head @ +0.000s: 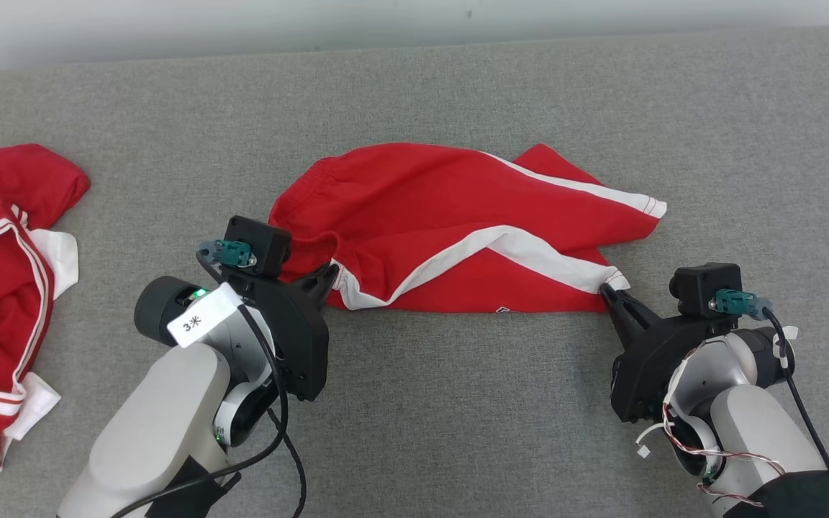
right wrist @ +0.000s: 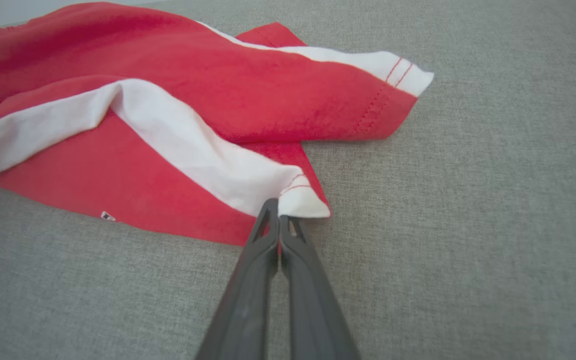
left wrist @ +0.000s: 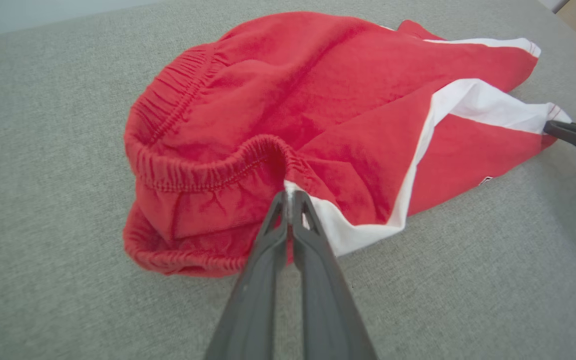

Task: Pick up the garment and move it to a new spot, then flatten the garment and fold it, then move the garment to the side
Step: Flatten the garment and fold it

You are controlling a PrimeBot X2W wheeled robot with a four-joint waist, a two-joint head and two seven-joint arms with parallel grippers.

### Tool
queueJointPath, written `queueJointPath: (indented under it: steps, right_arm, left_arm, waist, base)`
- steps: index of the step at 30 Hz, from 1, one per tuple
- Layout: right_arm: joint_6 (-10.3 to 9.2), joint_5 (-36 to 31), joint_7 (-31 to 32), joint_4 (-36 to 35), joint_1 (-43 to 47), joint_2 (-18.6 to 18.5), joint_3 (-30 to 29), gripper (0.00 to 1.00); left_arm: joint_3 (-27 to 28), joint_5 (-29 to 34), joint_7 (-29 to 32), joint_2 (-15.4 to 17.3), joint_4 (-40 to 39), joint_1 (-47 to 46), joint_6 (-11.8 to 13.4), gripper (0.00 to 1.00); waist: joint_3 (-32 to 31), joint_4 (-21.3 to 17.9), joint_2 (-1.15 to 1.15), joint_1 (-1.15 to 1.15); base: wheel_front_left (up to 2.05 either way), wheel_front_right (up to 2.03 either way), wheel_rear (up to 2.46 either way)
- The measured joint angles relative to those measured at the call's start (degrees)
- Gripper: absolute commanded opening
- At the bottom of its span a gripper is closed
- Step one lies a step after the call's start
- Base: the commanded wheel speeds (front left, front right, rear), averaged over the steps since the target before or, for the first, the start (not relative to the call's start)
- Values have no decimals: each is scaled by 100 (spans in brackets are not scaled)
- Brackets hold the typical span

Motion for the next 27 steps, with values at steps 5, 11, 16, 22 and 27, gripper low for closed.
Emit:
queueJointPath:
  steps: [5, 11, 16, 22, 27]
  right_arm:
    - [0, 11, -98, 22, -28, -4, -54, 0]
    - [0, 76, -294, -37, -122, 1, -159, 0]
    - [34, 183, -459, -175, -120, 8, -227, 0]
    - [115, 432, -695, -720, -10, -5, -439, 0]
    - [199, 714, -870, -1468, 452, -99, -662, 0]
  left_arm:
    - [68, -60, -71, -16, -18, -11, -29, 0]
    - [269, -187, -342, -80, -56, -37, -33, 0]
    - [563, -504, -698, -240, -222, -52, -76, 0]
    - [962, -835, -1180, -349, -628, -48, -74, 0]
    - [1255, -1115, -1527, -370, -1210, 120, -70, 0]
  waist:
    - [13, 11, 0, 0]
    - [-80, 25, 0, 0]
    - [-226, 30, 0, 0]
    - [-468, 31, 0, 0]
    - [-702, 33, 0, 0]
  base:
    - [0, 0, 0]
    - [0, 0, 0]
    - [0, 0, 0]
    - [0, 0, 0]
    - [0, 0, 0]
